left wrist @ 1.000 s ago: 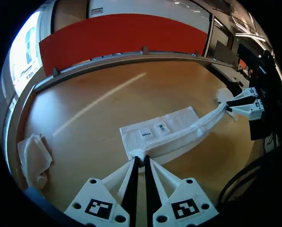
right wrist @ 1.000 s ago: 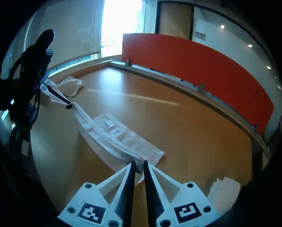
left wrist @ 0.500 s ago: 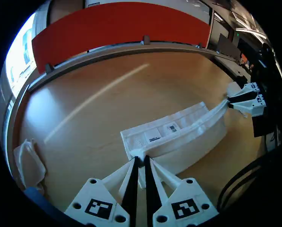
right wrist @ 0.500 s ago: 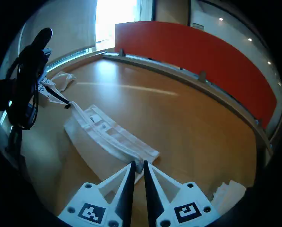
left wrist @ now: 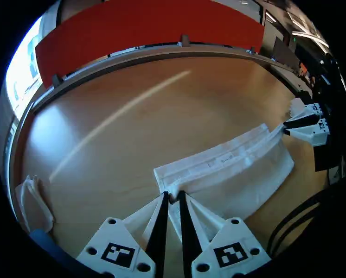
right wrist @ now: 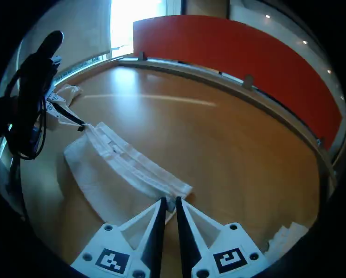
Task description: Fold towel
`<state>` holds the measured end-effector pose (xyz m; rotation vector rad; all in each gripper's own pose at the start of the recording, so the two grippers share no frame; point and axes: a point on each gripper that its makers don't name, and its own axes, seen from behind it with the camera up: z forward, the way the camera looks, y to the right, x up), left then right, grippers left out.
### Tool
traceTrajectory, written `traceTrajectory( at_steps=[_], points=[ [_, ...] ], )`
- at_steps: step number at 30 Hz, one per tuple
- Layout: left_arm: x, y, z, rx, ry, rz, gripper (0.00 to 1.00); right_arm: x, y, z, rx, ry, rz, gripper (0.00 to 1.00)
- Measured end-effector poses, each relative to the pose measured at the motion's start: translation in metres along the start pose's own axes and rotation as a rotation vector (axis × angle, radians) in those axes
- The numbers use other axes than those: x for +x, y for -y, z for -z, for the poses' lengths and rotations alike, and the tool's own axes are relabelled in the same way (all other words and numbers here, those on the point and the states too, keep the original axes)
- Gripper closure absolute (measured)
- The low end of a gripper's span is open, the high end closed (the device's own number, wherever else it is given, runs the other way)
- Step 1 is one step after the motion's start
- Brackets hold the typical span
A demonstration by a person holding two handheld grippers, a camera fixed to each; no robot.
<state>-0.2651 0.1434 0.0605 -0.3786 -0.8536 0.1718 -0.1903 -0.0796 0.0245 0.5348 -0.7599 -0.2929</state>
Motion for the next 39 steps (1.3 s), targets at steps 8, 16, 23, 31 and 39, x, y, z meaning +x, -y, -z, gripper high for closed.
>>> traceTrajectory(
  at_steps=[8, 16, 23, 31, 39],
  points=[
    [0.001, 0.007, -0.011, 0.022, 0.000, 0.001, 0.74, -0.002, -0.006, -0.009, -0.033, -0.002, -0.009, 0.78],
    [0.003, 0.016, -0.012, 0.058, -0.012, 0.005, 0.44, -0.001, -0.014, -0.008, -0.059, -0.007, -0.013, 0.46],
    [0.004, 0.021, -0.003, 0.068, -0.031, 0.010, 0.04, -0.001, -0.016, 0.000, -0.066, -0.019, -0.006, 0.22],
    [0.000, 0.021, 0.009, 0.071, -0.040, 0.035, 0.04, -0.006, -0.012, 0.010, -0.067, -0.026, -0.011, 0.16],
    [-0.015, 0.017, 0.028, 0.083, -0.052, 0.058, 0.04, -0.015, 0.001, 0.026, -0.057, -0.034, 0.000, 0.15]
  ],
)
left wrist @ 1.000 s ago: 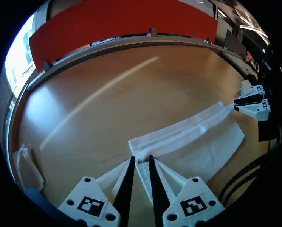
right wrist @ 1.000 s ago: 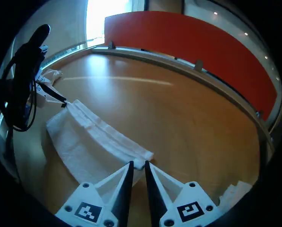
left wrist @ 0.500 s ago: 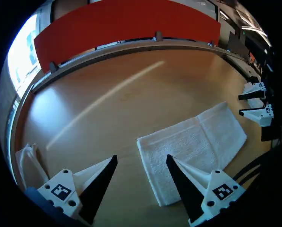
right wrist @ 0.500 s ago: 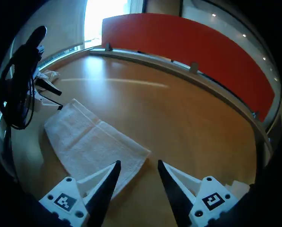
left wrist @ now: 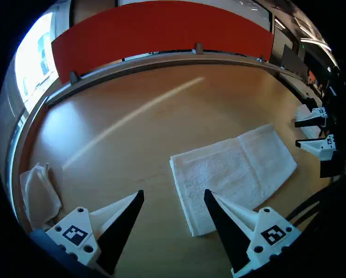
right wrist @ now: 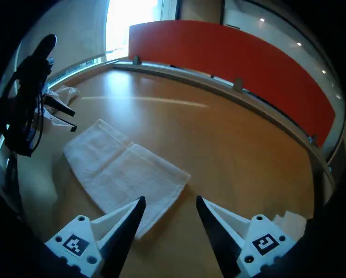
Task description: Fold towel
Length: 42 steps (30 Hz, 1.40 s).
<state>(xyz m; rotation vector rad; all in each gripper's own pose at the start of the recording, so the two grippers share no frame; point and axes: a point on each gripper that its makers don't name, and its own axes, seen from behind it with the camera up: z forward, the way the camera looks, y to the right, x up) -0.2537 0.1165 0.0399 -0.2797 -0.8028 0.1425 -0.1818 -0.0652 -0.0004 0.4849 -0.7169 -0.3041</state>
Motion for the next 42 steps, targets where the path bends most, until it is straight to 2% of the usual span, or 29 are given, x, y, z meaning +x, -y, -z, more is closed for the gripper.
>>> traceTrajectory(
  at_steps=[11, 20, 32, 36, 42],
  points=[
    [-0.039, -0.004, 0.021, 0.018, 0.009, 0.058, 0.04, -0.017, 0.018, 0.021, 0.013, 0.003, 0.009, 0.16],
    [-0.056, 0.002, 0.035, 0.041, 0.012, 0.084, 0.04, -0.027, 0.026, 0.025, 0.041, 0.011, 0.030, 0.16],
    [-0.076, 0.010, 0.058, 0.073, 0.011, 0.128, 0.04, -0.050, 0.041, 0.019, 0.129, 0.072, 0.148, 0.16],
    [-0.083, 0.011, 0.064, 0.079, 0.014, 0.139, 0.04, -0.053, 0.042, 0.014, 0.135, 0.087, 0.165, 0.21],
    [-0.090, 0.012, 0.072, 0.086, 0.018, 0.159, 0.04, -0.056, 0.042, 0.006, 0.147, 0.100, 0.157, 0.39]
  ],
)
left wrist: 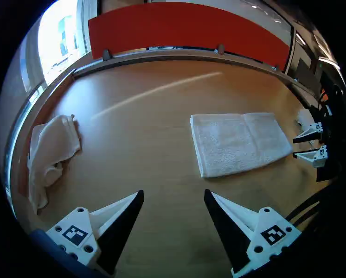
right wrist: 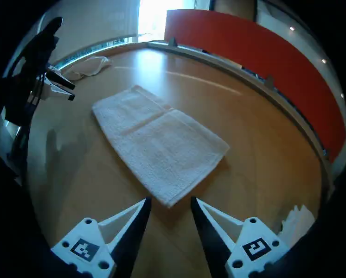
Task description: Fold towel
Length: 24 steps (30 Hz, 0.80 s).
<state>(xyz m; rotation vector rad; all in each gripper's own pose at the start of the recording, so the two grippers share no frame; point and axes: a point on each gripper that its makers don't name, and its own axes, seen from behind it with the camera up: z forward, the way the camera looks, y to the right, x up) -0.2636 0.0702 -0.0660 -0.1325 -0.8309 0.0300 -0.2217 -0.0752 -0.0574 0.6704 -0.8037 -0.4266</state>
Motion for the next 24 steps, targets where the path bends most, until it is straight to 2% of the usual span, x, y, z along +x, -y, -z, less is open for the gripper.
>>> traceTrajectory(
  at_steps=[8, 18, 24],
  points=[
    [-0.004, 0.002, 0.008, 0.005, -0.004, 0.020, 0.04, -0.006, 0.004, -0.006, 0.025, 0.020, -0.005, 0.57],
    [-0.006, 0.006, 0.011, 0.011, -0.003, 0.028, 0.04, -0.007, 0.006, -0.010, 0.036, 0.028, -0.017, 0.92],
    [-0.008, 0.008, 0.014, 0.015, -0.002, 0.034, 0.04, 0.000, 0.004, -0.009, 0.033, 0.019, -0.020, 0.95]
  ],
)
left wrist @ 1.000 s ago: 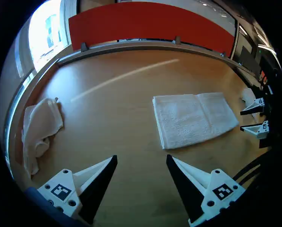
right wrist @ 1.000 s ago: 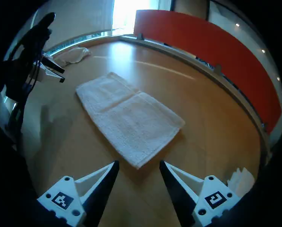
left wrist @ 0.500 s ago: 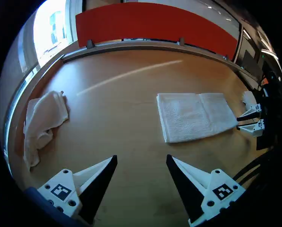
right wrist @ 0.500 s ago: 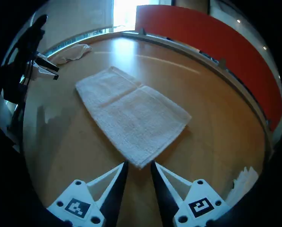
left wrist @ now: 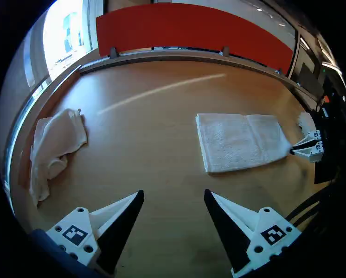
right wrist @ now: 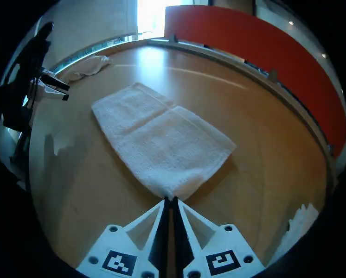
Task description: Fold towel
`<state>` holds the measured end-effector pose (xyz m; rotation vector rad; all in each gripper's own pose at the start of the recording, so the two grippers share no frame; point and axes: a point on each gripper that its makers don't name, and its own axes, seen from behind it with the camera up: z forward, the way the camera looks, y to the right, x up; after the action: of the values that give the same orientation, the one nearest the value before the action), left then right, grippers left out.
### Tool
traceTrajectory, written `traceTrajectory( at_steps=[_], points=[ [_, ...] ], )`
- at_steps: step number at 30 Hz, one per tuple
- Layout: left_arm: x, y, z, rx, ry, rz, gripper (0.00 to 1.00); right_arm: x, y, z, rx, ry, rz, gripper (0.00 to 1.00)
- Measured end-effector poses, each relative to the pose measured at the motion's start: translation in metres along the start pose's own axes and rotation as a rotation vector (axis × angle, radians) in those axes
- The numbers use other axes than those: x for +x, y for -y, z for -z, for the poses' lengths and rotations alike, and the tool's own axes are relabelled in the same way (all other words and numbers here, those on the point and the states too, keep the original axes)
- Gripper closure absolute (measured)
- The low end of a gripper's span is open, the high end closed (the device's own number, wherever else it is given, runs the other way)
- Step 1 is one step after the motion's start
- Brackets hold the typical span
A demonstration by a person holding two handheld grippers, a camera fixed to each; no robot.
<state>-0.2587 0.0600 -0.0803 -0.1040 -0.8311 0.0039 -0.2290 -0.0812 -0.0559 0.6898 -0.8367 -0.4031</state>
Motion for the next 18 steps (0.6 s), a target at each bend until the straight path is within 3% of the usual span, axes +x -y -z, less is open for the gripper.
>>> traceTrajectory(
  at_steps=[8, 18],
  points=[
    [-0.002, 0.009, 0.007, 0.011, -0.004, 0.018, 0.04, 0.028, -0.005, 0.014, -0.020, -0.031, 0.047, 0.95],
    [-0.002, 0.014, 0.018, 0.017, -0.020, 0.063, 0.03, 0.090, -0.009, 0.032, -0.035, -0.096, 0.147, 0.95]
  ],
)
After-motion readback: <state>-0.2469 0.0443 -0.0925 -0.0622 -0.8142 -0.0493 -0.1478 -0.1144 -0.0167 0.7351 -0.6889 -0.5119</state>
